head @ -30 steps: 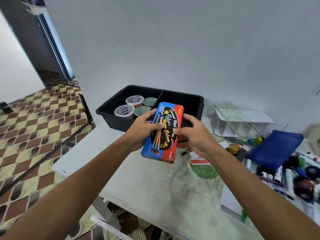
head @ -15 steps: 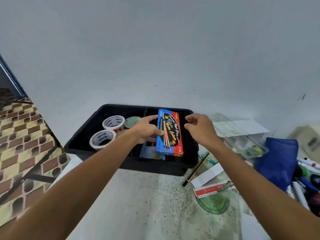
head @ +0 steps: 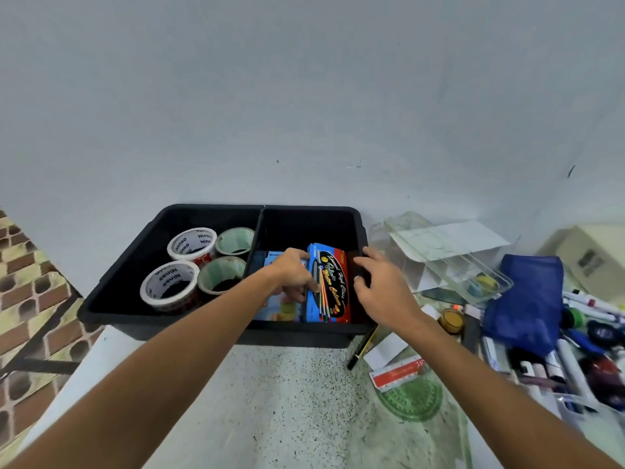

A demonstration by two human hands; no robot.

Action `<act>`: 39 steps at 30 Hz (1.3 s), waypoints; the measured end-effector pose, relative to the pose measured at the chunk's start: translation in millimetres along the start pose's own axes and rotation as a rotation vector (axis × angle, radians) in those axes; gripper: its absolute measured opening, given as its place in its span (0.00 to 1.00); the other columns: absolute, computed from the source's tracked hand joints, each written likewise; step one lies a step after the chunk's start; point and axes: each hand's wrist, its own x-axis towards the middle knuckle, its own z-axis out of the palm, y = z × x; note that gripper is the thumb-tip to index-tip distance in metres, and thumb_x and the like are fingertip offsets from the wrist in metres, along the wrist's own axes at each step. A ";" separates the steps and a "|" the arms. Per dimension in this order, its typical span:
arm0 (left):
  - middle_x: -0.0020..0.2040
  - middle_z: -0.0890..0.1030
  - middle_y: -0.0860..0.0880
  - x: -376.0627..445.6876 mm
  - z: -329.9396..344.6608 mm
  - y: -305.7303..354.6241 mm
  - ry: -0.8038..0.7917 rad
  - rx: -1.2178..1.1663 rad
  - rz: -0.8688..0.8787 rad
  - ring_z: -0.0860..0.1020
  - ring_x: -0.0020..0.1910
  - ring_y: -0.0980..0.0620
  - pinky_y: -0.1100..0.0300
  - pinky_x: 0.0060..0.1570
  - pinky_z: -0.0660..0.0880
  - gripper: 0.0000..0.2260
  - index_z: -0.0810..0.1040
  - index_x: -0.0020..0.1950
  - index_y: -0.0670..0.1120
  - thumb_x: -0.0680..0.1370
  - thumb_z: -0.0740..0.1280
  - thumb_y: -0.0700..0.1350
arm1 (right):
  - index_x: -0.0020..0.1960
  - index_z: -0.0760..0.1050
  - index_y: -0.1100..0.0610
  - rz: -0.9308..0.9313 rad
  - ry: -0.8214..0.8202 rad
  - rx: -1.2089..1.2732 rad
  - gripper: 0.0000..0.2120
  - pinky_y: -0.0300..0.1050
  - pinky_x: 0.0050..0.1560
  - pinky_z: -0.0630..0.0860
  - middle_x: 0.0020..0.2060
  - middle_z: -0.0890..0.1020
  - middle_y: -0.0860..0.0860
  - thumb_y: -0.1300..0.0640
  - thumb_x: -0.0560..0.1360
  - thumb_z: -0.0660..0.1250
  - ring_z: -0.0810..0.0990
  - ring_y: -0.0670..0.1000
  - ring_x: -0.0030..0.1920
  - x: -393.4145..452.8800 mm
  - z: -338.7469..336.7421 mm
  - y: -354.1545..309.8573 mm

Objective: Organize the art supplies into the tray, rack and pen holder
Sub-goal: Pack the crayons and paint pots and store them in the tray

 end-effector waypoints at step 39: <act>0.57 0.80 0.49 -77.4 332.7 202.6 -0.046 0.696 1.032 0.75 0.56 0.51 0.57 0.56 0.71 0.20 0.79 0.61 0.47 0.71 0.67 0.54 | 0.67 0.73 0.57 0.197 0.219 -0.216 0.19 0.46 0.66 0.67 0.66 0.75 0.53 0.54 0.77 0.65 0.71 0.52 0.68 -220.8 -279.9 253.7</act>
